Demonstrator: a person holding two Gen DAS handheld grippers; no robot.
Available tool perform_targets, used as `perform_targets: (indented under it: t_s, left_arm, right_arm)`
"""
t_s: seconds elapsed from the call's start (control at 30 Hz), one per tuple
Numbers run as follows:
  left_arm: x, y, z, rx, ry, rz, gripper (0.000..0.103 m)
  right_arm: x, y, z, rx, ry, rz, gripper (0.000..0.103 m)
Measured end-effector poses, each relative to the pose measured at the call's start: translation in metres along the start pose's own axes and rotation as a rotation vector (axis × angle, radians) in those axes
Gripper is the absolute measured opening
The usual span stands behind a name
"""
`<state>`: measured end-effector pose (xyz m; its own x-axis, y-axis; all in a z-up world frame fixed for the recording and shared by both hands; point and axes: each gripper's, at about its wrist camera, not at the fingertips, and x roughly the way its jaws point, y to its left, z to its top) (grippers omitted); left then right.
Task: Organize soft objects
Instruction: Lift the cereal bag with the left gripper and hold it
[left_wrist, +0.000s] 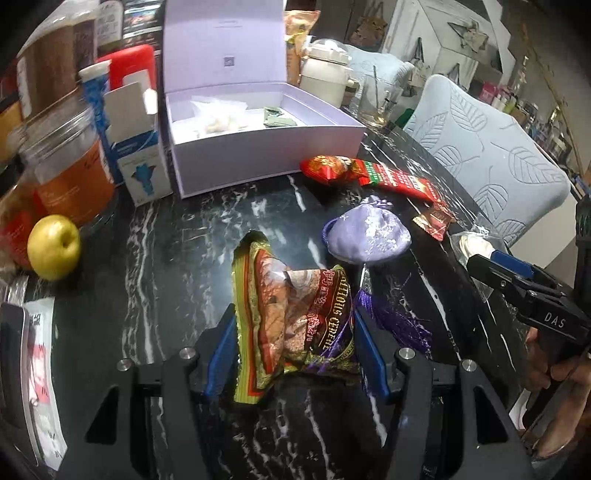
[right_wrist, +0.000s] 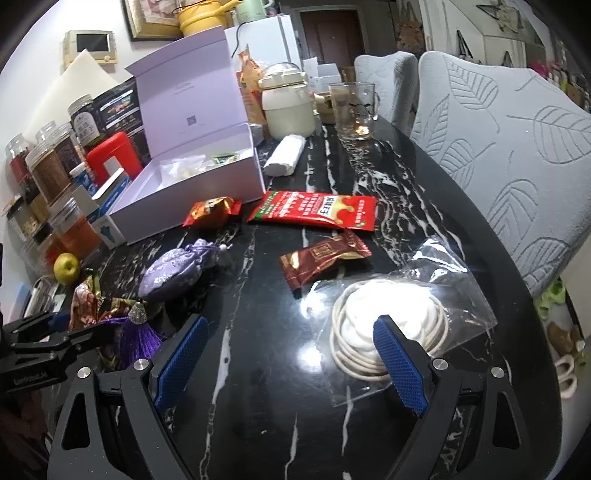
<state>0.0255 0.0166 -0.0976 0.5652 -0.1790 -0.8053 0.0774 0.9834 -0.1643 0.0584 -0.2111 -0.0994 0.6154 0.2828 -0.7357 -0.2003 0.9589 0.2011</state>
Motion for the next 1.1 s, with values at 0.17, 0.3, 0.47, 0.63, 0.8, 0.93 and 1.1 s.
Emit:
perform_targets:
  t_s: [0.17, 0.3, 0.47, 0.63, 0.8, 0.93, 1.1]
  left_arm:
    - [-0.003, 0.009, -0.004, 0.001, 0.001, 0.042, 0.060]
    - [-0.001, 0.009, -0.005, 0.015, 0.007, 0.058, 0.062]
    - [0.008, 0.011, -0.007, 0.034, 0.024, 0.090, 0.071]
    - [0.013, 0.015, -0.011, 0.071, 0.007, 0.190, 0.082]
    - [0.008, 0.022, -0.008, 0.071, 0.003, 0.233, 0.082]
    - [-0.011, 0.021, -0.011, 0.084, -0.044, 0.213, 0.082]
    - [-0.032, 0.019, -0.008, 0.066, -0.087, 0.164, 0.082]
  right_arm:
    - [0.003, 0.003, 0.000, -0.007, 0.005, 0.008, 0.092]
    - [0.004, 0.007, 0.000, -0.012, 0.007, 0.018, 0.092]
    - [0.006, 0.010, 0.000, -0.020, 0.014, 0.020, 0.092]
    - [0.004, 0.011, 0.000, -0.016, 0.007, 0.023, 0.092]
    - [0.002, 0.014, 0.000, -0.027, 0.003, 0.024, 0.092]
    - [0.001, 0.018, 0.000, -0.032, 0.002, 0.035, 0.092]
    - [0.001, 0.024, 0.003, -0.046, -0.001, 0.057, 0.092]
